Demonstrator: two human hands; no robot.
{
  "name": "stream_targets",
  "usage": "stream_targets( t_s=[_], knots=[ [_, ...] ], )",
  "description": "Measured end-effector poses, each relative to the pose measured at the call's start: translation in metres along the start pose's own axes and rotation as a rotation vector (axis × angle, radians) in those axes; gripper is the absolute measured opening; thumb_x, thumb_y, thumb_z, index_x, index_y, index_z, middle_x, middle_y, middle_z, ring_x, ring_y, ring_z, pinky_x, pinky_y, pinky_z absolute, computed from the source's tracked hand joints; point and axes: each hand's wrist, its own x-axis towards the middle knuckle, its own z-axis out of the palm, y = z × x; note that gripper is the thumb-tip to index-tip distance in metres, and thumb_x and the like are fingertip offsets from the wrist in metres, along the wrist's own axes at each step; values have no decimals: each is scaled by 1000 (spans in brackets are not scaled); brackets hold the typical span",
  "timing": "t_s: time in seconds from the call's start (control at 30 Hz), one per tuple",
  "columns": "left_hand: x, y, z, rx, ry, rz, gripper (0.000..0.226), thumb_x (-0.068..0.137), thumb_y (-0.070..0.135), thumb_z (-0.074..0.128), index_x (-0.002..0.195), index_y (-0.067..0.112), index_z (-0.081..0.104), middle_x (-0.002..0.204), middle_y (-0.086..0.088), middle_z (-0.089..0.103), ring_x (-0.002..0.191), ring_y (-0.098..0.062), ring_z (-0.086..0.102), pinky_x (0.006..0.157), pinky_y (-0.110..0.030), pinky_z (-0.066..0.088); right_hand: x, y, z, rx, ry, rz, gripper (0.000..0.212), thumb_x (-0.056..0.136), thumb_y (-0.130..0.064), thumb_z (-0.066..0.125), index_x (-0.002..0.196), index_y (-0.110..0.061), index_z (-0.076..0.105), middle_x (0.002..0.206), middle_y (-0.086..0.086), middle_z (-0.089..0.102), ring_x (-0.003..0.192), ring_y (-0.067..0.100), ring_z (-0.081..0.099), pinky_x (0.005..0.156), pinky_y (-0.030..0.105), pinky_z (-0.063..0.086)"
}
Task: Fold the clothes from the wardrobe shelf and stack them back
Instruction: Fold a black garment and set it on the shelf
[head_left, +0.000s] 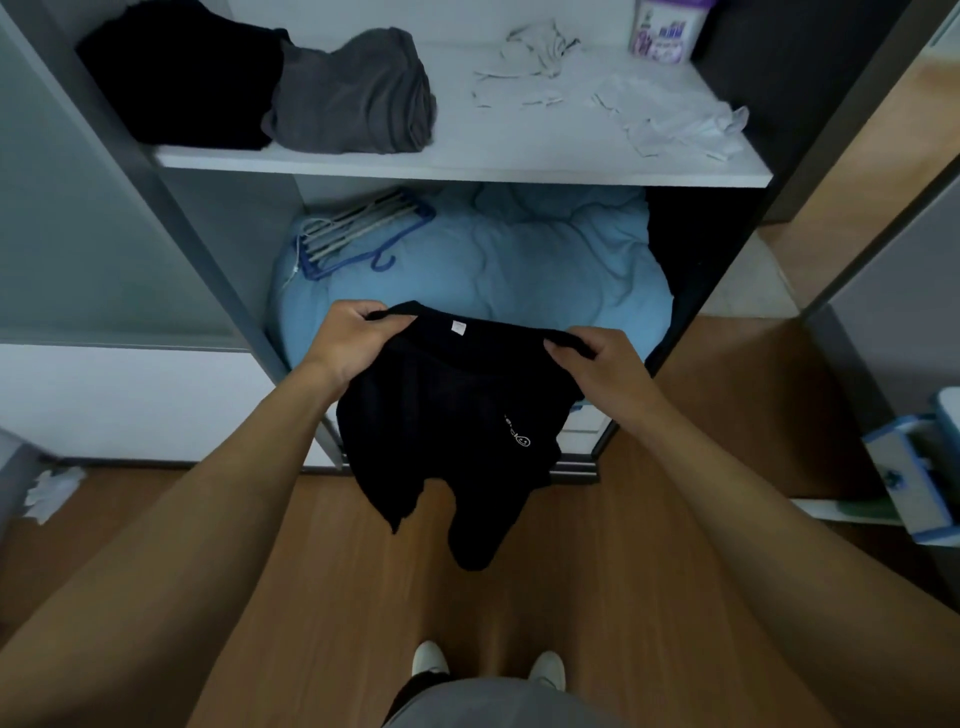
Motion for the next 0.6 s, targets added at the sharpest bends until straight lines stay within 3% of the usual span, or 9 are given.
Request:
stream_targets(
  t_s=[0.1, 0.17, 0.23, 0.3, 0.4, 0.5, 0.6],
  knots=[
    [0, 6, -1, -30, -23, -7, 22, 81, 24, 81, 81, 5, 69, 74, -12, 59, 68, -22, 56, 65, -33, 46, -2, 5, 2, -48, 79, -70, 29, 98, -24, 62, 74, -8, 67, 70, 8, 67, 66, 11, 60, 63, 27, 45],
    [-1, 9, -3, -22, -55, -12, 27, 78, 25, 84, 81, 2, 69, 74, -12, 60, 68, -22, 57, 61, -28, 48, 0, 5, 2, 1, 138, -76, 34, 99, -26, 61, 66, -16, 60, 64, -3, 62, 60, 6, 56, 59, 24, 43],
    [-1, 10, -8, 53, -79, -22, 34, 75, 31, 86, 77, 2, 67, 69, -11, 56, 64, -21, 54, 57, -26, 45, 4, 6, 1, 22, 150, -35, 46, 96, -35, 63, 63, -6, 55, 60, 4, 57, 55, 11, 53, 55, 27, 41],
    [1, 8, -15, 163, -65, -31, 40, 72, 36, 87, 72, 6, 62, 66, -9, 48, 60, -20, 46, 58, -29, 38, 6, 7, -3, -10, 61, 25, 54, 90, -48, 67, 73, 3, 61, 64, 15, 63, 56, 16, 58, 56, 30, 44],
    [8, 2, -24, 250, 44, -54, 47, 68, 41, 89, 66, 8, 56, 66, -8, 43, 61, -22, 41, 61, -33, 33, 5, 9, -11, -83, -197, 132, 47, 81, -56, 72, 89, -10, 73, 83, 9, 74, 71, 15, 71, 64, 28, 54],
    [10, -2, -22, 211, 112, -79, 48, 66, 43, 89, 66, 4, 61, 64, -9, 48, 59, -21, 46, 59, -33, 37, 5, 8, -18, -74, -368, 159, 29, 80, -45, 79, 102, -27, 73, 93, -10, 76, 85, 5, 73, 68, 14, 54],
    [7, -5, -20, 104, 90, -114, 58, 64, 40, 92, 87, -8, 70, 72, -11, 62, 64, -22, 58, 64, -32, 48, 8, 7, -27, 1, -377, 139, 27, 86, -29, 77, 112, -26, 71, 103, -10, 75, 96, 4, 70, 78, 10, 52]
  ],
)
